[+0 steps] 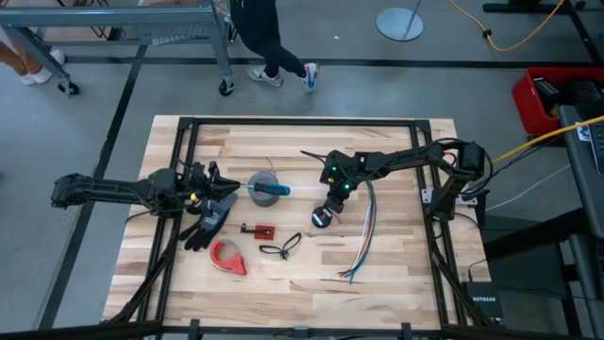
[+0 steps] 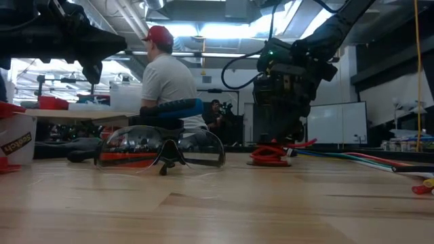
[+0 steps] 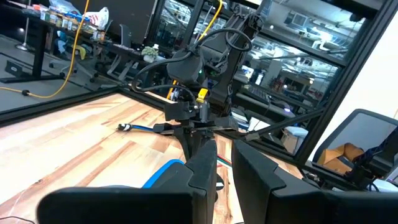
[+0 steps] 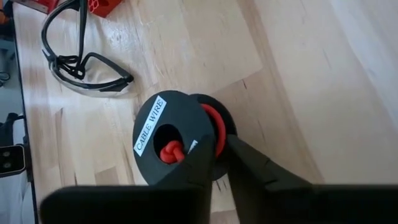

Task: Coil cords
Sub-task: Uncoil the red wire from the black spool

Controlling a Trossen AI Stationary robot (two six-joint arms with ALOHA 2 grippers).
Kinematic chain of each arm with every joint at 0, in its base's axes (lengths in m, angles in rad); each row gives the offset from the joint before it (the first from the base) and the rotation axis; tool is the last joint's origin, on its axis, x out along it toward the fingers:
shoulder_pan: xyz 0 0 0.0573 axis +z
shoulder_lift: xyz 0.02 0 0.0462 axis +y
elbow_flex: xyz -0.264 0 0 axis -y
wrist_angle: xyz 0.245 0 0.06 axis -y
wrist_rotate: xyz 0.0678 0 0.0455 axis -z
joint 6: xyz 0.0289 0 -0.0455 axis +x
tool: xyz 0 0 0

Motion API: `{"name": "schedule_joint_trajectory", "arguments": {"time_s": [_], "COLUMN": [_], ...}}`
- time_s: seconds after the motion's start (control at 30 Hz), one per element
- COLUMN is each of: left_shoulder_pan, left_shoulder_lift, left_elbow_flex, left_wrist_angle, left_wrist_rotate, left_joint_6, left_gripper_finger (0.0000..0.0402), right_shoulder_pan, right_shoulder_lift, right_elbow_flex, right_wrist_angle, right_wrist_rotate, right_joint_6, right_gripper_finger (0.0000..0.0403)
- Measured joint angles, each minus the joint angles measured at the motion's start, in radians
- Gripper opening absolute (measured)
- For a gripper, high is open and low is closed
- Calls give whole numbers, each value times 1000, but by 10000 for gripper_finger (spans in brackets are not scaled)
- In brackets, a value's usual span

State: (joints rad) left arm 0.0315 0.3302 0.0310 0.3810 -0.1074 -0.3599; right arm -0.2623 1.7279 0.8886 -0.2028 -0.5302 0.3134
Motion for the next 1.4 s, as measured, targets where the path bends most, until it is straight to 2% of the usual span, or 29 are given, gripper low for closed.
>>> {"name": "schedule_joint_trajectory", "arguments": {"time_s": [0.2,0.33,0.7,0.93,1.3,1.4], "left_shoulder_pan": [0,0,0,0,0,0], "left_shoulder_lift": [0,0,0,0,0,0], "left_elbow_flex": [0,0,-1,-1,-1,-1], "left_wrist_angle": [0,0,-7,-6,-5,-5], "left_wrist_rotate": [0,0,0,0,0,0], "left_joint_6": [0,0,0,0,0,0], "left_gripper_finger": [43,43,43,43,43,43], "right_shoulder_pan": [0,0,55,95,94,93], "right_shoulder_lift": [0,0,29,44,40,43], "right_elbow_flex": [0,0,0,2,4,2], "right_wrist_angle": [-10,-14,-10,4,72,115], "right_wrist_rotate": [-13,-87,-41,-36,-87,-103], "right_joint_6": [0,0,27,30,33,33], "right_gripper_finger": [140,179,190,156,20,17]}}
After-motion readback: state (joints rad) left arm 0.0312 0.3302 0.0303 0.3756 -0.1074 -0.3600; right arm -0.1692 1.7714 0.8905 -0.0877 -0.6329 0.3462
